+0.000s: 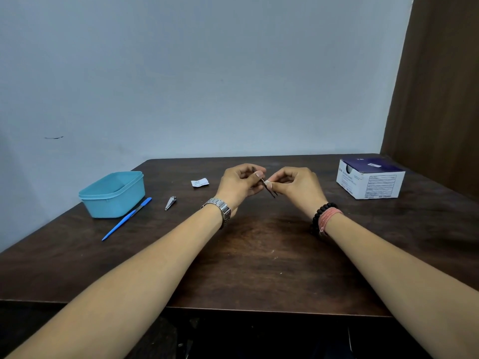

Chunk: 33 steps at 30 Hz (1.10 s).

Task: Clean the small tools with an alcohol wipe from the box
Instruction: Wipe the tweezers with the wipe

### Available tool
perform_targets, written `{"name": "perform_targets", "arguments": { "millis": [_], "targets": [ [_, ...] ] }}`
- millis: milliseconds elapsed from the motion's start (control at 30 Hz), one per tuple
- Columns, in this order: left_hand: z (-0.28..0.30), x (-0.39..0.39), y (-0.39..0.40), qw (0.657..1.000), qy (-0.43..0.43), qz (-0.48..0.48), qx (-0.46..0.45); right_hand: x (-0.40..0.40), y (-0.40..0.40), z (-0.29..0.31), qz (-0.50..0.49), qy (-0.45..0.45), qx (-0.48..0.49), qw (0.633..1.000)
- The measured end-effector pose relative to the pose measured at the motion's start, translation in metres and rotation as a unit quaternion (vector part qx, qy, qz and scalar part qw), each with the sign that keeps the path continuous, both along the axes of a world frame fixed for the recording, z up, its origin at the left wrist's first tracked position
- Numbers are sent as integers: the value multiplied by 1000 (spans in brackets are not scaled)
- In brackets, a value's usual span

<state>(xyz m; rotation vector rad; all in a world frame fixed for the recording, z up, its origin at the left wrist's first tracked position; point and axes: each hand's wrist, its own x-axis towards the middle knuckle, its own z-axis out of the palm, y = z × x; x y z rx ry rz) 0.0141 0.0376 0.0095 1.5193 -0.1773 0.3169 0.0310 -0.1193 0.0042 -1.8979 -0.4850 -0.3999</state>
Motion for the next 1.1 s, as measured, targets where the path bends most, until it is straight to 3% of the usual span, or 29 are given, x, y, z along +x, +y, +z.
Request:
{"name": "perform_targets", "arguments": {
  "millis": [467,800,1100],
  "targets": [
    [-2,-1,-1,1000,5,-18,15,-2,0,1,-2,-8,11,1000],
    [2,1,4,999,-3,28,-19,-1,-1,1,5,7,18,1000],
    [-1,2,0,1000,15,-8,7,-3,-1,1,11,-9,9,1000]
  ]
}}
